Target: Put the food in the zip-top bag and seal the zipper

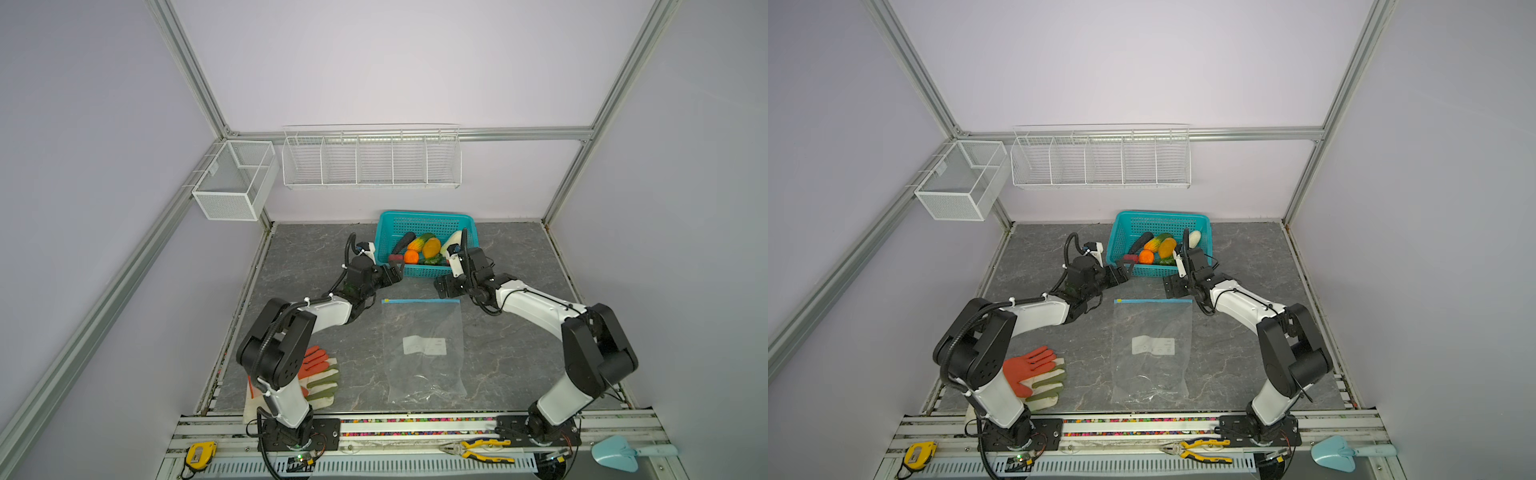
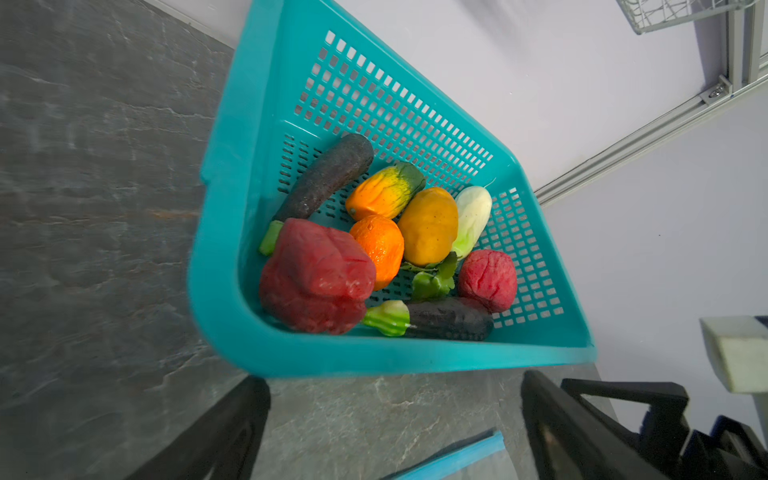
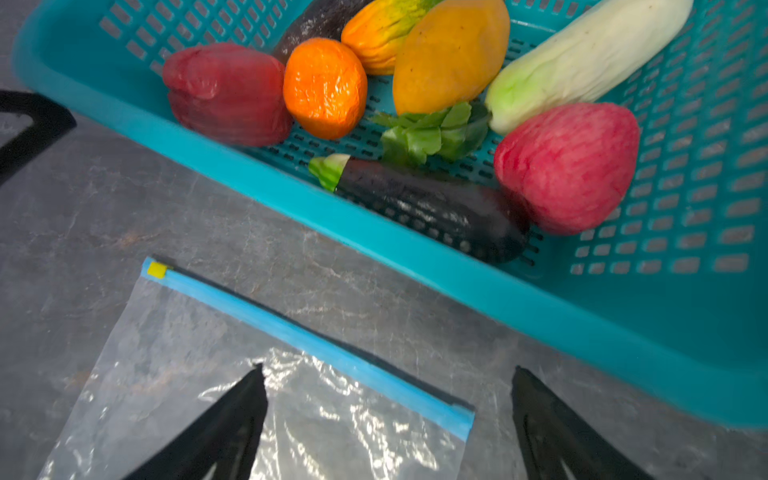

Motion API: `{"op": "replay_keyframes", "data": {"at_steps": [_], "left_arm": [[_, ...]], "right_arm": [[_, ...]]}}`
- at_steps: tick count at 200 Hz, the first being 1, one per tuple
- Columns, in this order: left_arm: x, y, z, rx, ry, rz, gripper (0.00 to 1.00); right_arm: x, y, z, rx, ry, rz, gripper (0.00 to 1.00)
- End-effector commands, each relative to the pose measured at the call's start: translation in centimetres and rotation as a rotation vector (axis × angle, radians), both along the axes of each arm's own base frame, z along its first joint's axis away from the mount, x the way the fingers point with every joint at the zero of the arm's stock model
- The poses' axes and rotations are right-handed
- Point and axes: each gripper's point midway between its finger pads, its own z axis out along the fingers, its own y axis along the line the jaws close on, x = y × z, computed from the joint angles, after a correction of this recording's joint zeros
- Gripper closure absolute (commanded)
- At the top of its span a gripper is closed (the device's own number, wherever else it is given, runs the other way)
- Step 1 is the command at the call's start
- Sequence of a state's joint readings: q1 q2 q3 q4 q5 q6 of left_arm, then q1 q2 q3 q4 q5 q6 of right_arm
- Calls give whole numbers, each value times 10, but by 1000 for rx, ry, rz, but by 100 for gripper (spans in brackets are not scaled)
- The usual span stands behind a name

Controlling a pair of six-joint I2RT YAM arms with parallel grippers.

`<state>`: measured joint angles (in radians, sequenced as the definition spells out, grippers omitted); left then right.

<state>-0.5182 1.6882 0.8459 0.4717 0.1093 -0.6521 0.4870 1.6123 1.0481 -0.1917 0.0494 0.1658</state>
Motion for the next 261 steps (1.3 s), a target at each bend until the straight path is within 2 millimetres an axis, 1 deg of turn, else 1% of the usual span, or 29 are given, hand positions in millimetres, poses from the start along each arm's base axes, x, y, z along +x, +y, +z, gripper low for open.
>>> {"op": "replay_keyframes", "data": {"at_steps": [1, 24, 37, 44, 48, 68, 100, 115, 125, 154, 179, 197, 232, 261], "left_arm": [[-21, 19, 17, 52, -7, 14, 4], [-45, 36, 14, 79, 29, 28, 4], [-59, 41, 10, 77, 59, 27, 4], [-67, 42, 7, 78, 76, 17, 4], [-72, 43, 6, 82, 86, 12, 4], [-94, 49, -2, 101, 143, -7, 4], [-129, 58, -10, 97, 216, -30, 3], [-144, 61, -17, 91, 253, -40, 2], [-152, 64, -22, 86, 276, -40, 2], [-168, 71, -30, 60, 308, -34, 1], [-177, 76, -35, 63, 325, -31, 0], [-183, 80, -38, 56, 335, -23, 0], [-189, 85, -38, 48, 338, -11, 0], [-192, 89, -30, 53, 321, -8, 1]], "right_arm": [[-47, -16, 7, -21, 99, -23, 10], [-88, -31, 4, -35, 185, -60, 11], [-110, -35, 6, 0, 220, -74, 12], [-120, -34, 12, 33, 229, -78, 12], [-131, -36, 5, 34, 257, -81, 12], [-165, -39, 4, 61, 327, -96, 12], [-211, -47, -9, 80, 439, -135, 12], [-228, -43, -12, 113, 464, -122, 12], [-238, -37, -15, 139, 483, -99, 12], [-263, -18, -23, 177, 531, -27, 12], [-281, -7, -35, 138, 549, 39, 12], [-290, 6, -42, 106, 560, 96, 12], [-300, 41, -50, 58, 571, 216, 12], [-299, 72, -47, 69, 549, 300, 12]]}}
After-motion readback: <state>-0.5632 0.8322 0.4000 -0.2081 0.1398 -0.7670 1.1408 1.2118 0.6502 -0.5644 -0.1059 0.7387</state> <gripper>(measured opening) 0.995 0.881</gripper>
